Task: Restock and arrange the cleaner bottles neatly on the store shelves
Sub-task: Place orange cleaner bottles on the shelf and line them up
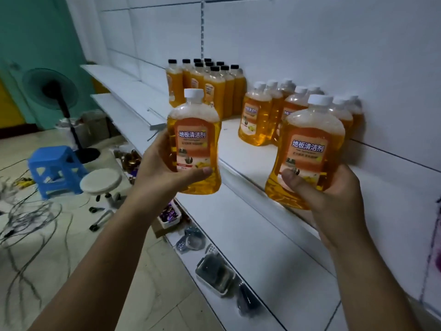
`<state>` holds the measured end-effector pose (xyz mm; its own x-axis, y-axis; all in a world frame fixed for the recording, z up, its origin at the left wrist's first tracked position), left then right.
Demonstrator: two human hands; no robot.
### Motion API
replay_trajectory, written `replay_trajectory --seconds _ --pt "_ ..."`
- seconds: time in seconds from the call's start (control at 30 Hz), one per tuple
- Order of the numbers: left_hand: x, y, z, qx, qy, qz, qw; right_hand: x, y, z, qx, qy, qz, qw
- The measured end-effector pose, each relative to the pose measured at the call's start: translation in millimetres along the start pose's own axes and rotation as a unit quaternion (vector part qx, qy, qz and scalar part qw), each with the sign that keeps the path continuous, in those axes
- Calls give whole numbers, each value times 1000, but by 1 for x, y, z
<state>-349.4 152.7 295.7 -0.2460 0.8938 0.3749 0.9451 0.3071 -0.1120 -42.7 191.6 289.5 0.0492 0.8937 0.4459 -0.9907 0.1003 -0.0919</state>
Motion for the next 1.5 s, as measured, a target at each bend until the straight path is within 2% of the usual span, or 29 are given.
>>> replay_trajectory --seconds 0.1,0.27,0.4,0.57,0.83,1.0,1.1,1.2,1.33,1.5 --pt "51 2 17 -11 21 28 999 21 5 -6 -19 -6 -40 999" --pt "124 32 31 -19 67 131 989 47 3 -21 -58 9 -132 990" --pt "162 70 27 -20 121 222 967 59 -7 -25 -103 7 -200 974" --pt "177 128 22 -24 159 309 937 62 -20 -33 -150 34 -206 966" --pt "164 209 19 14 161 386 908 82 -43 -45 -143 58 -201 967" --pt "167 222 24 54 163 353 920 80 -35 -59 -176 93 -183 963" --pt "171 209 19 187 200 265 924 80 -33 -58 -217 103 -178 954" --pt "169 195 7 282 255 203 902 79 -30 -59 -233 101 -183 950" --pt "172 192 6 280 244 198 907 81 -29 -61 -252 99 -190 944" --pt "176 195 14 223 207 225 926 90 -22 -58 -283 73 -186 938"
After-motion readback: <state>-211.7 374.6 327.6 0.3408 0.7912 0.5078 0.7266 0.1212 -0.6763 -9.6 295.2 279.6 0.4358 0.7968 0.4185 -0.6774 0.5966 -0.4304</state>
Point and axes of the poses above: each hand's wrist, its own x-axis towards the middle knuckle, its own y-axis out of the palm, z = x × y, the point moved 10 cm from there along x, towards the middle knuckle, and after that the axes turned 4 degrees about -y, right-handed, at the moved point
